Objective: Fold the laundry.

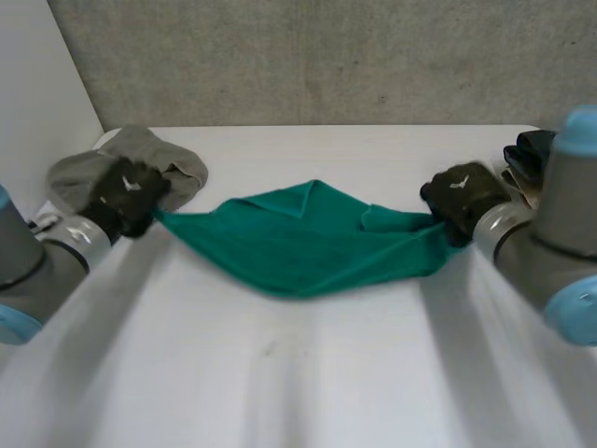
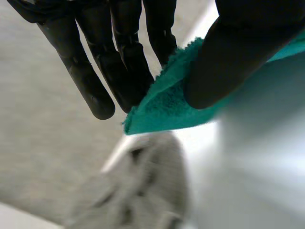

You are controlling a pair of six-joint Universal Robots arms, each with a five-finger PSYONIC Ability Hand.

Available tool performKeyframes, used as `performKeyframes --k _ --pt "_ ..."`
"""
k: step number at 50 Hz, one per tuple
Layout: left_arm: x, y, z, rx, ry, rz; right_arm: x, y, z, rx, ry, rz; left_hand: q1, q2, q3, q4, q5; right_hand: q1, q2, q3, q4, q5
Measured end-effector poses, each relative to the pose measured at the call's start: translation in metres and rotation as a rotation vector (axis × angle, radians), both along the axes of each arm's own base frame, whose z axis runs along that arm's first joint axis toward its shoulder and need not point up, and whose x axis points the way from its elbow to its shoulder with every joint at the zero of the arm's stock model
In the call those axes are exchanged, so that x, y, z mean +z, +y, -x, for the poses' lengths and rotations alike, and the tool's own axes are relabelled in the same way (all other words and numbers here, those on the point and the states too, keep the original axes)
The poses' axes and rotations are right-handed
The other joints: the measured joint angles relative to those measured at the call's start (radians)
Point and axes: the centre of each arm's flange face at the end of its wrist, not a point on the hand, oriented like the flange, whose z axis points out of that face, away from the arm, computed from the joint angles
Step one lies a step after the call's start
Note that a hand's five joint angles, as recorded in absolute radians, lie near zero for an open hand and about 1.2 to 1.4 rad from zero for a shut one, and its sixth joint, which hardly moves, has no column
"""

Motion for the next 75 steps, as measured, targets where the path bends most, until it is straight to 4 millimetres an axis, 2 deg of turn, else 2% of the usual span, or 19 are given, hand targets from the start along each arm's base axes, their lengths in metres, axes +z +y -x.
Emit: performKeyframes --k 4,6,9,13,18,24,28,30,34,38,43,48,56,60,62,63,64,68,75 --pt "0.048 0.011 -0.005 0.063 0.077 0.071 0.038 0.013 0.012 0.005 0.069 -0.015 0.0 0.0 0.0 0.0 0.0 0.0 0.0 0.0 0.0 0.0" --pt "0.079 0.027 -0.01 0.093 0.116 0.098 0.056 0.019 0.024 0.009 0.14 -0.033 0.0 0.0 0.0 0.0 0.0 0.0 0.0 0.0 0.0 0.0" --pt "0.097 0.045 -0.014 0.111 0.131 0.084 0.065 0.021 0.033 0.018 0.202 -0.045 0.0 0.0 0.0 0.0 0.0 0.0 0.0 0.0 0.0 0.0" --pt "0.1 0.063 -0.017 0.122 0.123 0.009 0.067 0.023 0.038 0.036 0.251 -0.065 0.0 0.001 0.0 0.0 0.0 0.0 0.0 0.0 0.0 0.0" --pt "0.079 0.077 -0.016 0.133 0.092 -0.165 0.051 0.021 0.042 0.06 0.278 -0.132 0.0 0.001 0.005 0.001 0.0 0.0 0.0 0.0 0.0 0.0" --pt "0.052 0.052 0.0 0.116 0.073 -0.206 0.027 -0.006 0.039 0.021 0.231 -0.128 0.0 0.002 0.005 0.004 0.0 0.0 0.0 0.0 0.0 0.0" --pt "0.061 0.018 0.025 0.106 0.103 -0.057 0.035 -0.038 0.034 -0.053 0.127 0.039 0.0 0.002 0.005 0.004 0.0 0.0 0.0 0.0 0.0 0.0" --pt "0.074 0.004 0.033 0.114 0.131 0.029 0.045 -0.051 0.032 -0.086 0.07 0.138 0.0 0.002 0.005 0.004 0.0 0.017 0.0 0.0 0.0 0.0" --pt "0.134 -0.028 0.047 0.162 0.283 0.333 0.095 -0.085 0.027 -0.155 -0.138 0.493 0.0 0.002 0.005 0.004 0.0 0.019 0.0 0.0 0.0 0.0" --pt "0.186 -0.033 0.048 0.175 0.442 0.551 0.145 -0.095 0.026 -0.167 -0.311 0.814 0.0 0.002 0.005 0.004 0.0 0.019 0.0 0.0 0.0 0.0" --pt "0.207 -0.021 0.047 0.158 0.52 0.615 0.159 -0.097 0.024 -0.154 -0.362 0.919 0.0 0.002 0.005 0.004 0.0 0.019 0.0 0.0 0.0 0.0" --pt "0.189 -0.014 0.048 0.159 0.497 0.537 0.141 -0.101 0.018 -0.137 -0.335 0.846 0.0 0.002 0.005 0.005 0.0 0.019 0.0 0.0 0.0 0.0" --pt "0.112 0.002 0.047 0.185 0.381 0.281 0.078 -0.098 0.012 -0.122 -0.24 0.58 0.0 0.002 0.005 0.004 0.0 0.019 0.0 0.0 0.0 0.0" --pt "0.067 0.017 0.042 0.197 0.317 0.144 0.032 -0.084 0.017 -0.128 -0.168 0.381 0.0 0.003 0.005 0.004 0.0 0.019 0.0 0.0 0.0 0.0" --pt "0.044 0.029 0.039 0.195 0.279 0.071 0.005 -0.071 0.021 -0.131 -0.119 0.257 0.0 0.003 0.005 0.004 0.0 0.019 0.0 0.0 0.0 0.0" --pt "0.044 0.029 0.039 0.195 0.279 0.071 0.005 -0.071 0.021 -0.131 -0.119 0.257 0.0 0.003 0.005 0.004 0.0 0.019 0.0 0.0 0.0 0.0" --pt "0.026 0.041 0.037 0.189 0.24 0.008 -0.012 -0.06 0.025 -0.131 -0.082 0.175 0.0 0.003 0.005 0.004 0.0 0.019 0.0 0.0 0.0 0.0" --pt "0.004 0.07 0.03 0.173 0.145 -0.098 -0.048 -0.029 0.035 -0.115 0.029 -0.007 0.0 0.003 0.005 0.004 0.0 0.019 0.0 0.0 0.0 0.0" --pt "-0.008 0.126 0.012 0.153 -0.078 -0.259 -0.058 0.027 0.053 -0.048 0.251 -0.154 0.0 0.003 0.005 0.004 0.0 0.019 0.0 0.0 0.0 0.0"
